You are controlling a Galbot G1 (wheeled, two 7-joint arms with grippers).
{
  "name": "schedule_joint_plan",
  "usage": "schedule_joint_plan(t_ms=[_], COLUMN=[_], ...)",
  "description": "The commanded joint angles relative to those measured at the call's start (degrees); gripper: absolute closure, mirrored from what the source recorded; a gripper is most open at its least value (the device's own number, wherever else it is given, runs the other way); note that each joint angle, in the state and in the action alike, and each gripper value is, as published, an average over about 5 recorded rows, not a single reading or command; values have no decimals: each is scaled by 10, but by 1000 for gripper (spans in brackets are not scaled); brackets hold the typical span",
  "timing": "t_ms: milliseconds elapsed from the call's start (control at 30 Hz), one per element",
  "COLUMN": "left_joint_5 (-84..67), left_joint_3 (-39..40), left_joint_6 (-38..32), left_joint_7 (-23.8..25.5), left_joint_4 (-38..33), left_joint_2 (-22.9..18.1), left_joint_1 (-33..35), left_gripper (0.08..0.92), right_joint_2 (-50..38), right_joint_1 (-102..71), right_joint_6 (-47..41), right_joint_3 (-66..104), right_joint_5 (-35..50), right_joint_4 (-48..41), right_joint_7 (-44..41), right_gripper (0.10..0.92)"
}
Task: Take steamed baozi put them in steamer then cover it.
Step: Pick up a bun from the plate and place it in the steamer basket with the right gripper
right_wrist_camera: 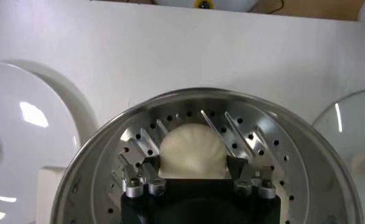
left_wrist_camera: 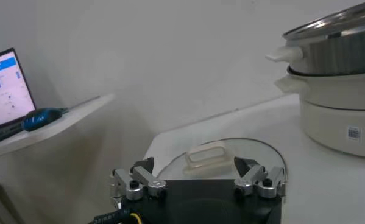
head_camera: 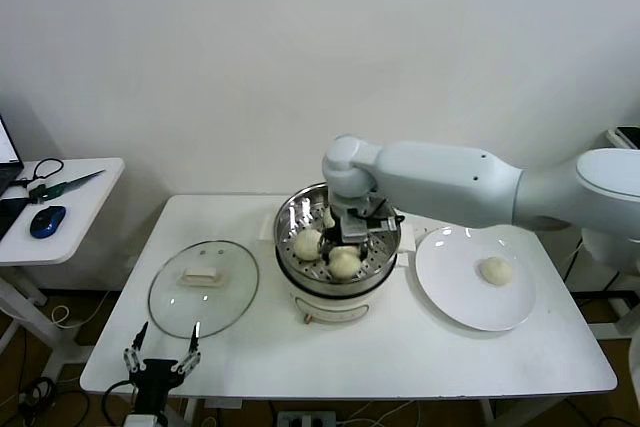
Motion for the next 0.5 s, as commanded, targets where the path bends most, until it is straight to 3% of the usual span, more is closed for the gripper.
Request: schedule_joint_plan(t_ms=[33, 167, 500], left_joint_5=[-1, -1, -5], left_joint_3=[0, 1, 0], left_joint_6=[-1, -2, -1], left_joint_7=[0, 0, 0], left_joint_4=[1, 3, 3], left_joint_2=[0, 0, 4], left_joint_1=[0, 1, -1], left_gripper=[177, 177, 177], right_joint_2=[6, 5, -31], right_joint_1=[-10, -9, 30], right_joint_6=[-4, -2, 4], right_joint_3=[-3, 7, 50], right_joint_5=[2, -1, 19], right_joint_4=[11, 6, -31], right_joint_7=[-6, -17, -29], right_gripper=[266, 210, 202])
